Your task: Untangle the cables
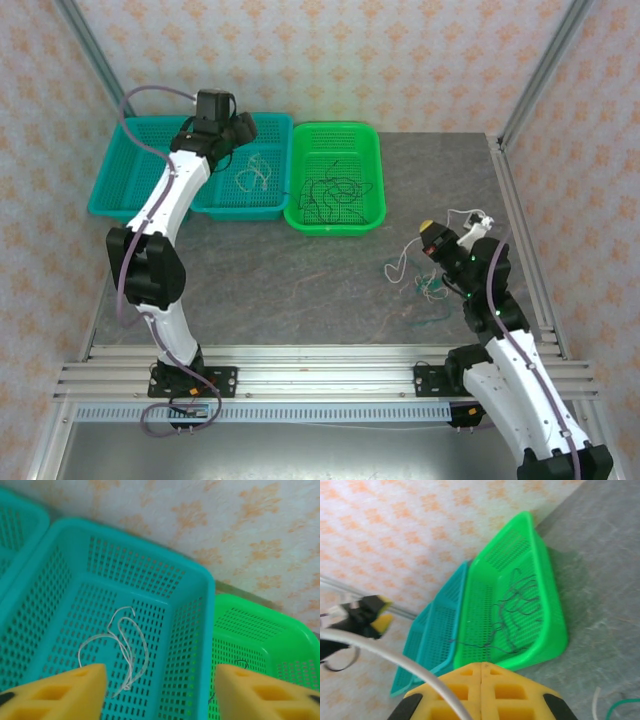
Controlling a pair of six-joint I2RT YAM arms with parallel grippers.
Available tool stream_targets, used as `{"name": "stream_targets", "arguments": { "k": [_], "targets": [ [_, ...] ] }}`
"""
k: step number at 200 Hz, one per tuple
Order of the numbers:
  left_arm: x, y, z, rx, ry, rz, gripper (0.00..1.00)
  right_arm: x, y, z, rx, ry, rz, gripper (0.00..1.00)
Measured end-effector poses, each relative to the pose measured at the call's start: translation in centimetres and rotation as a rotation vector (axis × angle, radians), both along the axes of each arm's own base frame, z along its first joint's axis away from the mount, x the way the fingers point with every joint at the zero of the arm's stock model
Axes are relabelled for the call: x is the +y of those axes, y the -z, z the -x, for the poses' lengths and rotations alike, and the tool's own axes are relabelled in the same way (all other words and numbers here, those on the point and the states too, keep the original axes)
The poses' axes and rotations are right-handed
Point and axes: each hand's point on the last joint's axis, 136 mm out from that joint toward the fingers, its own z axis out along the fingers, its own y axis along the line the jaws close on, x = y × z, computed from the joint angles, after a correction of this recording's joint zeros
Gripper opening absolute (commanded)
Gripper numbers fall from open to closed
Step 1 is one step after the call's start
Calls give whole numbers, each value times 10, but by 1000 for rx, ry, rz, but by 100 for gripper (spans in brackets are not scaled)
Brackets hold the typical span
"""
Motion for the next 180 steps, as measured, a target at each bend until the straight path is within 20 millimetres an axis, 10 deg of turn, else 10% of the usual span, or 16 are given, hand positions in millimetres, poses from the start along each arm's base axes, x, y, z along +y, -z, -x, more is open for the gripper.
{"name": "stream_targets", "arguments": {
  "k": [35,79,101,135,180],
  "targets": [
    [0,-28,34,-65,3,42,67,23,-54,7,-89,-124,-31,0],
    [-25,-174,141,-442,118,121,66,78,-122,0,-192,-304,-38,0],
    [-53,-217,207,-571,257,132,67,118,-154,-16,-250,-394,-16,0],
    [-54,-206,268,-594,341,104,68,183,-168,-61,-265,-475,24,0],
    [-45,-161,290,-476,360,25,68,260,-137,-150,-199,-531,43,0]
  ]
}}
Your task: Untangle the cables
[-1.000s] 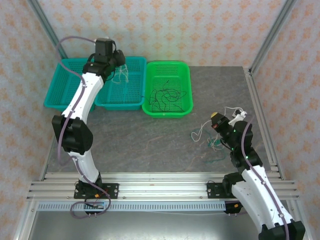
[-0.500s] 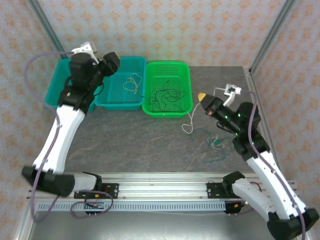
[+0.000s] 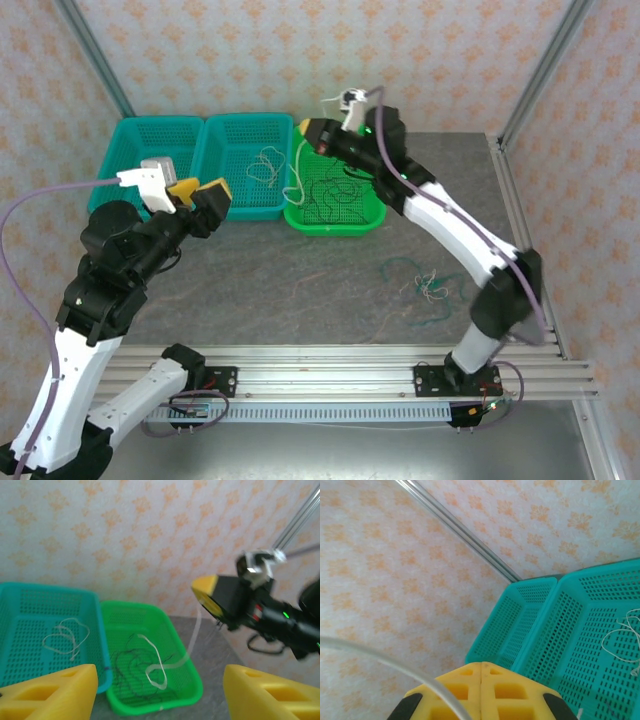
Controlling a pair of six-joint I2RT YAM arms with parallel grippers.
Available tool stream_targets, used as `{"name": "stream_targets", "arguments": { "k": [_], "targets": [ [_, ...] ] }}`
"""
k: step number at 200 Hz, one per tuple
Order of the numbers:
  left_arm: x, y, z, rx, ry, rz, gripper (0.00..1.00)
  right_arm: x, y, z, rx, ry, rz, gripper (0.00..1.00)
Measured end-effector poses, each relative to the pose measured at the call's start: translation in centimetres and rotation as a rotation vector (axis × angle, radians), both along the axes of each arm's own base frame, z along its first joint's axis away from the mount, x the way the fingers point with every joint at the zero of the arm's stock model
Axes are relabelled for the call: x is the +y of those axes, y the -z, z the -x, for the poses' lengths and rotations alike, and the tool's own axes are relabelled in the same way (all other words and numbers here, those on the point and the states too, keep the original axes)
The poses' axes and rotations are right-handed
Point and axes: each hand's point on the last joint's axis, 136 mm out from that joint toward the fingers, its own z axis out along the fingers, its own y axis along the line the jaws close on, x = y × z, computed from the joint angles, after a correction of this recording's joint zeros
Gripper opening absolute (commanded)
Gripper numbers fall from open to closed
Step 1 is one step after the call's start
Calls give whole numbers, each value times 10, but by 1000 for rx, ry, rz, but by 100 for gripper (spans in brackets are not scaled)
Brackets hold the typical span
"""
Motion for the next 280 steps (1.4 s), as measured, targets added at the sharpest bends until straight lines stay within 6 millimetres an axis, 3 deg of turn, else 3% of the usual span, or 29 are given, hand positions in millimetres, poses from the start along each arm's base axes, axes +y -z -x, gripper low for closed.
{"name": "stream_targets", "arguments": {
  "k": [38,46,62,68,84,100,124,152,159,182,202,228,259,280],
  "targets": [
    [-1,20,-2,56,6,-51,68,71,51,-60,68,-57,79,1],
    [-2,24,-3,63,8,-59,68,87,62,-72,68,-64,108,12],
    [-3,33,-6,83,13,-74,68,113,78,-90,58,-67,143,56],
    [-4,36,-8,90,14,-78,68,121,84,-95,49,-69,142,62],
    [-6,43,-11,109,21,-84,68,127,115,-96,100,-64,193,66],
    [-8,47,-14,123,25,-89,68,120,142,-95,166,-45,267,67],
    [-12,59,-16,150,45,-93,68,100,158,-96,207,-23,364,67],
    [-30,64,-20,154,130,-74,68,62,154,-92,231,14,483,70],
    [-37,65,-21,150,159,-67,68,53,148,-91,230,21,499,80],
    [-62,72,-27,158,247,-63,68,21,114,-88,198,39,518,77],
    [-77,80,-31,170,289,-69,67,10,82,-85,160,28,467,78],
    [-82,82,-33,174,297,-72,67,27,69,-71,122,-32,437,84],
    [-76,80,-32,158,274,-82,67,71,81,-45,109,-129,441,85],
    [-70,78,-31,146,244,-92,67,83,93,-37,122,-152,457,85]
  ]
}}
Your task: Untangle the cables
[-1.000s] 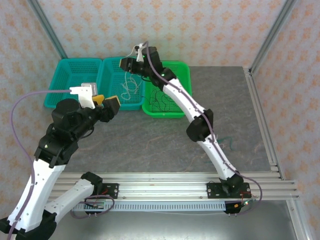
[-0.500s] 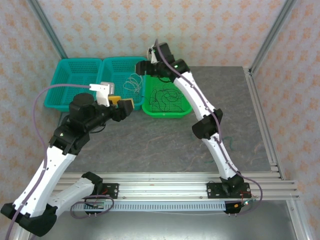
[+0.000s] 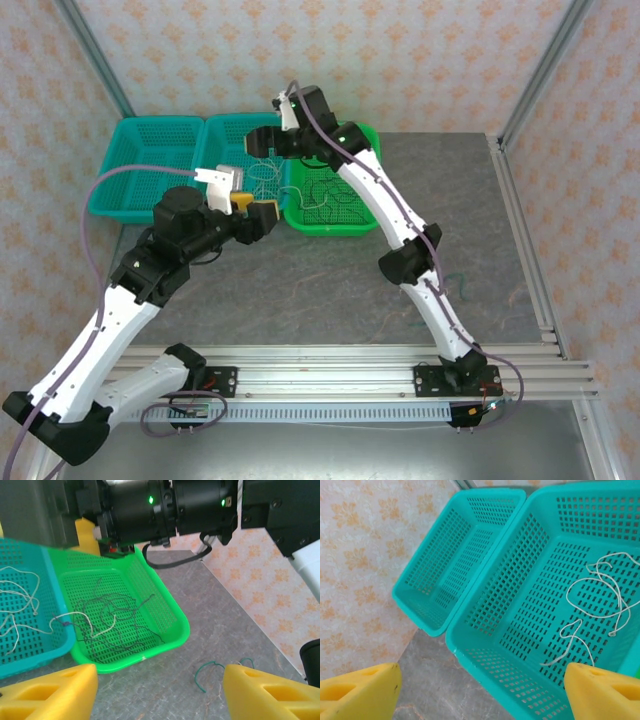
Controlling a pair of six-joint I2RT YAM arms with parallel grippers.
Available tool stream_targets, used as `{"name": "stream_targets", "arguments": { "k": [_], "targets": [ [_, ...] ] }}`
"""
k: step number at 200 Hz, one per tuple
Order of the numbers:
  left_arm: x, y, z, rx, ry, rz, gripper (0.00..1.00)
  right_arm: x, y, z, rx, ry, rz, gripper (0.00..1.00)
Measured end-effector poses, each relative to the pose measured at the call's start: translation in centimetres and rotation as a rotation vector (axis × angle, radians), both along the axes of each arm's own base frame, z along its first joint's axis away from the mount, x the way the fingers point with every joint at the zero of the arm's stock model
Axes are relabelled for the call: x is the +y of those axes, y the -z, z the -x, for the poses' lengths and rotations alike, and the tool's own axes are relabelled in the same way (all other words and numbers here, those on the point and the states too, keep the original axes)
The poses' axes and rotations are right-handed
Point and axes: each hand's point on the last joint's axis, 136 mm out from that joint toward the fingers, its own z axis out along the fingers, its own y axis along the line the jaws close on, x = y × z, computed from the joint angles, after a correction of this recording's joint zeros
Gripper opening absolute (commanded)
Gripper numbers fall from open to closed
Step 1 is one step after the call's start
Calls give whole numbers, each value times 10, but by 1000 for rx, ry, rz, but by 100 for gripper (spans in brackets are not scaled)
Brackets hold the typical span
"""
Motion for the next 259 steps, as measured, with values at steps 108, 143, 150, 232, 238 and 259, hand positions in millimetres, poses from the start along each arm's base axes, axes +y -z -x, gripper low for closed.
{"name": "stream_targets", "arguments": {
  "k": [108,143,150,232,238,259],
  "targets": [
    [1,80,-83,334,-281,-119,38,-191,4,6,-15,328,614,81],
    [-18,107,-109,481,-432,-104,30,-261,-4,52,-5,374,796,90],
    [-23,114,-115,506,-468,-109,30,-273,-7,60,-12,393,805,91],
    [-36,188,-173,654,-839,-239,29,-312,-5,113,-55,502,697,91],
    [-36,193,-175,657,-848,-256,29,-312,-2,114,-52,504,695,91],
    [-32,203,-178,661,-879,-305,29,-314,3,117,-51,512,683,91]
  ]
}}
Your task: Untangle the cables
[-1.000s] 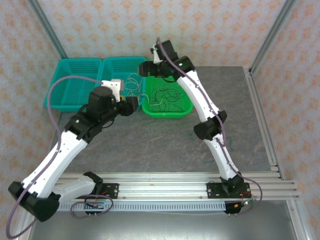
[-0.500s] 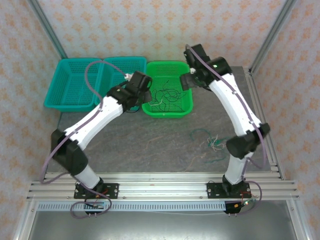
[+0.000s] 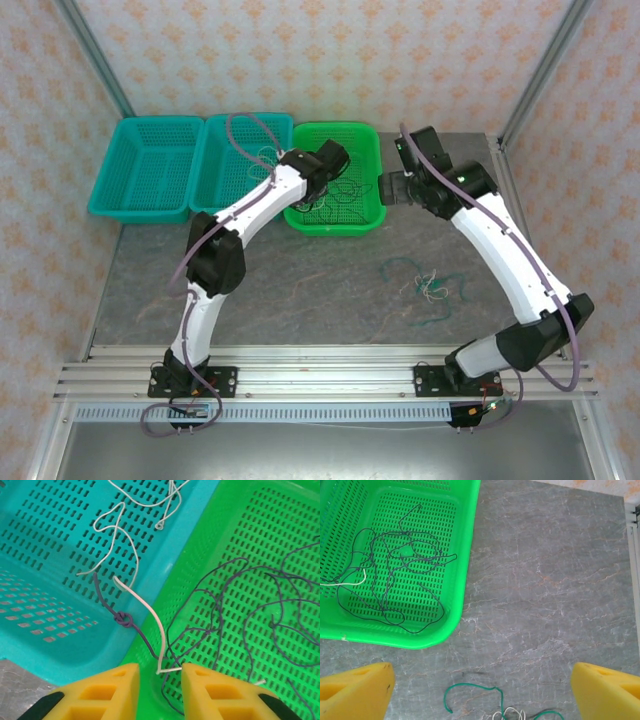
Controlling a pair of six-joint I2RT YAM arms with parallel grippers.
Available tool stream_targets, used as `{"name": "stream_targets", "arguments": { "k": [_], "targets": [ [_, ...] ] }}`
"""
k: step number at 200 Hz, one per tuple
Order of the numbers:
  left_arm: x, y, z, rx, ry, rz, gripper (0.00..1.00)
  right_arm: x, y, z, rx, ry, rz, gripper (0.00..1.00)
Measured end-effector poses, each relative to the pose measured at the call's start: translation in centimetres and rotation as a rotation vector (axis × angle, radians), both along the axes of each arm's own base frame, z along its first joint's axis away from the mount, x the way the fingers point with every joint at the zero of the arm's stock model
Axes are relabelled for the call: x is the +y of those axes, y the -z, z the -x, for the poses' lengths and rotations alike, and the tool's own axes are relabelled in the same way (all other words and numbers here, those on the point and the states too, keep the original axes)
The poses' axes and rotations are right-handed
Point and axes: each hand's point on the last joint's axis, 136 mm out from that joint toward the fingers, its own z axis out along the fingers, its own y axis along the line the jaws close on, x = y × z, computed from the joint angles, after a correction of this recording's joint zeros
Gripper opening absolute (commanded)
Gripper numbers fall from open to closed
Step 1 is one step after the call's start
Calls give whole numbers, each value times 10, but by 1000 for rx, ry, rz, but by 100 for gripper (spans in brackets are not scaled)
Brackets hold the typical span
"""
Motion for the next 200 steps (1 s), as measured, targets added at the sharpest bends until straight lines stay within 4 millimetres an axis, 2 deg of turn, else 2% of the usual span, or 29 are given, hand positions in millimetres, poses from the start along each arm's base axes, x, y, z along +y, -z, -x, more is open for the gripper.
{"name": "stream_targets", "arguments": {
  "k": [42,69,113,200],
  "targets": [
    [3,-2,-3,-3,-6,-13,29,-2,-13,4,-55,7,-37,91],
    [3,-5,-13,-18,-9,-5,29,-3,-17,6,-72,11,-50,91],
    [10,15,-19,20,-20,-24,30,-4,-15,8,-72,15,-53,91],
    [8,20,-22,35,-1,-27,11,-5,-14,9,-74,19,-60,91]
  ]
}}
